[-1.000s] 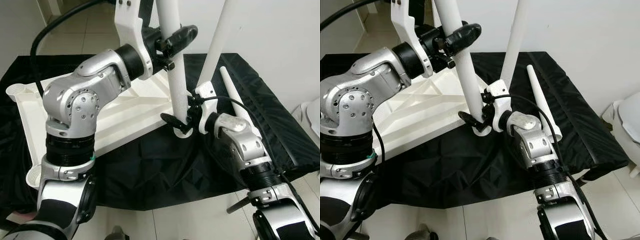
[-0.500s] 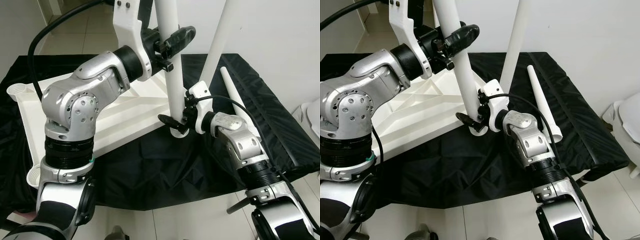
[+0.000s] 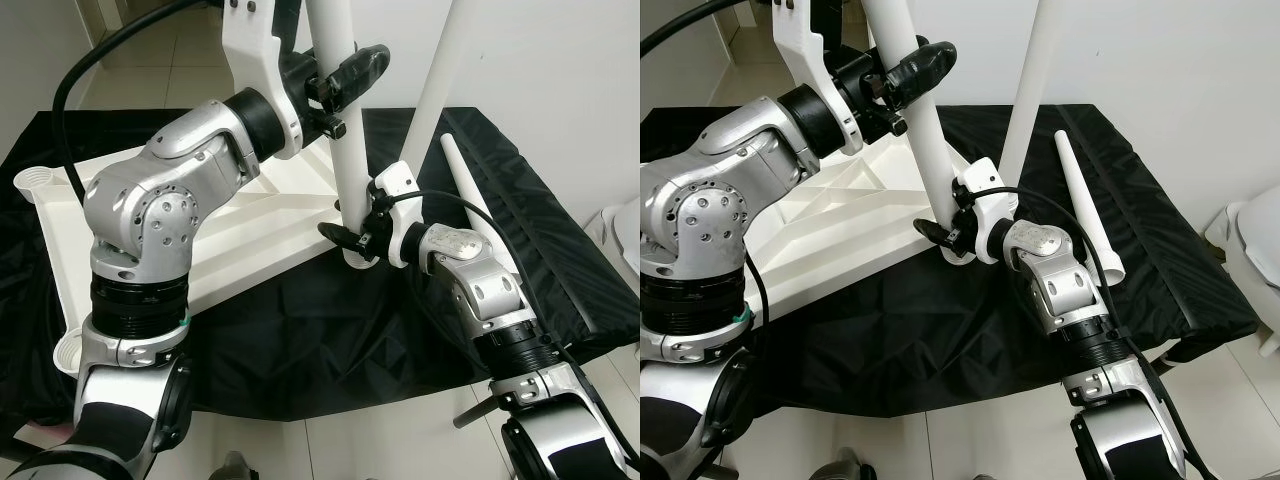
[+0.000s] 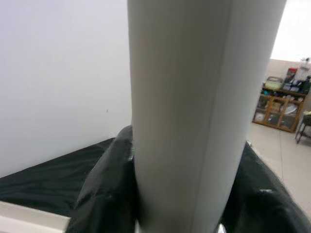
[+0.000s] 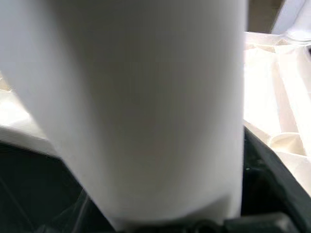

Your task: Building children table

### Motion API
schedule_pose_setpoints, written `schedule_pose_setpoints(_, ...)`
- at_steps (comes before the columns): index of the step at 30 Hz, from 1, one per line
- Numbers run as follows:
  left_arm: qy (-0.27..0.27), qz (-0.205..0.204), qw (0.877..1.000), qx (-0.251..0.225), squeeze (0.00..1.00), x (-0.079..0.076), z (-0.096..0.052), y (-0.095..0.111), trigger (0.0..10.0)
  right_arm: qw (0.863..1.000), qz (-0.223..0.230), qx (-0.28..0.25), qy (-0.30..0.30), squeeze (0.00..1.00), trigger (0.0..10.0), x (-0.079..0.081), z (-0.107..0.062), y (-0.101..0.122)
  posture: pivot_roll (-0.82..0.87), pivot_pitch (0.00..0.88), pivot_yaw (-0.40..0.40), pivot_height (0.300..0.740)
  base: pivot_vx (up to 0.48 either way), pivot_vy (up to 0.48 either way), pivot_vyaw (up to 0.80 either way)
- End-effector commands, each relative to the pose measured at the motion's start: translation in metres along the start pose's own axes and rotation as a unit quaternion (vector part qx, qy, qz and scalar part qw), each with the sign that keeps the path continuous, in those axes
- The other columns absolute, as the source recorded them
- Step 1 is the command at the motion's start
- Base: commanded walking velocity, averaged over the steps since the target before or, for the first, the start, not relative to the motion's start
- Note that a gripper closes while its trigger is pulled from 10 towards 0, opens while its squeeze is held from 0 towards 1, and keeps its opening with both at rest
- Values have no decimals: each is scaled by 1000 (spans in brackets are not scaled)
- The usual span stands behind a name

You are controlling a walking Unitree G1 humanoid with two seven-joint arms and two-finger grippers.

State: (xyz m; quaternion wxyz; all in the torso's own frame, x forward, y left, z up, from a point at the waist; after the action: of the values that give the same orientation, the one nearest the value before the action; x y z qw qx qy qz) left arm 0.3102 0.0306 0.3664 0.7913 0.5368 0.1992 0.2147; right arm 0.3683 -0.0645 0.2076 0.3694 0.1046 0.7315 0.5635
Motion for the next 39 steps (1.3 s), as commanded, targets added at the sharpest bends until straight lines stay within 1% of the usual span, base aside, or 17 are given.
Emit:
schedule_pose_setpoints(1,-50,-30,998,10,1000,-20,3,-9,10000,999,3,-1,-39,0,10000,-14,2,8,-5,24,-39,740,0,0,0)
schedule_pose_setpoints(6,-50,-43,998,6,1000,-20,3,-8,10000,999,12,2,-50,0,10000,-17,3,6,-2,27,-38,740,0,0,0)
schedule_pose_setpoints(7,-39,-51,998,-1,1000,-15,3,-5,10000,998,20,-1,-63,0,10000,-20,3,6,0,34,-37,740,0,0,0)
schedule_pose_setpoints(9,-39,-51,998,-1,1000,-15,3,-5,10000,998,20,-1,-63,0,10000,-20,3,6,0,34,-37,740,0,0,0)
schedule_pose_setpoints(11,-10,-78,997,-21,1000,-1,-1,3,10000,994,42,1,-98,0,10000,-27,2,2,2,46,-36,740,0,0,0)
schedule_pose_setpoints(17,15,-81,996,-34,1000,9,-6,5,10000,990,65,5,-126,0,10000,-30,1,-5,3,52,-36,740,0,0,0)
schedule_pose_setpoints(20,43,-64,997,-30,1000,18,-8,3,10000,988,72,-4,-137,0,10000,-31,0,-4,1,53,-36,740,0,0,0)
schedule_pose_setpoints(21,64,-53,996,-23,0,27,-12,0,10000,986,77,-15,-145,0,10000,-32,-1,-2,-4,58,-32,740,0,0,0)
schedule_pose_setpoints(24,84,-43,995,-15,0,35,-16,-4,10000,984,82,-25,-153,0,10000,-33,-2,0,-4,58,-32,740,0,0,0)
schedule_pose_setpoints(27,168,-4,985,32,0,72,-41,-31,10000,972,105,-99,-184,0,10000,-36,-14,17,-10,61,-26,740,0,0,0)
schedule_pose_setpoints(29,168,-4,985,32,0,72,-41,-31,10000,972,105,-99,-184,0,10000,-36,-14,17,-10,61,-26,740,0,0,0)
schedule_pose_setpoints(31,205,11,976,73,0,88,-59,-51,10000,966,111,-139,-190,0,10000,-34,-24,27,-15,66,-17,740,0,0,0)
schedule_pose_setpoints(32,205,11,976,73,0,88,-59,-51,10000,966,111,-139,-190,0,10000,-34,-24,27,-15,66,-17,740,0,0,0)
schedule_pose_setpoints(33,221,17,967,126,0,97,-76,-75,10000,959,119,-160,-199,0,10000,-31,-34,30,-14,69,-16,740,0,0,0)
schedule_pose_setpoints(35,224,15,964,141,0,99,-81,-82,10000,958,121,-164,-203,0,10000,-30,-37,30,-14,69,-16,740,0,0,0)
schedule_pose_setpoints(38,233,21,948,215,0,106,-99,-112,10000,954,135,-171,-205,0,10000,-24,-46,26,-18,73,-8,740,0,0,0)
schedule_pose_setpoints(39,233,21,948,215,0,106,-99,-112,10000,954,135,-171,-205,0,10000,-24,-46,26,-18,73,-8,740,0,0,0)
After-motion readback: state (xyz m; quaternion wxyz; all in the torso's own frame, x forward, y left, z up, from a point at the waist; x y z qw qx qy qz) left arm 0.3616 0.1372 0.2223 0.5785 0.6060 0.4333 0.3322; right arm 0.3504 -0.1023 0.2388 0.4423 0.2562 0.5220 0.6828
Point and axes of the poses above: a point about 5 cm out from each wrist's last joint towards the gripper, its own z axis pointing out of the wrist towards the gripper, its own y axis along the axis of the wrist's last joint, x = y × z, the point moved 4 cm from there along z, pointing out of the wrist towards the gripper, and after that the axes turned 6 degrees about -z, right-handed, at the moved point
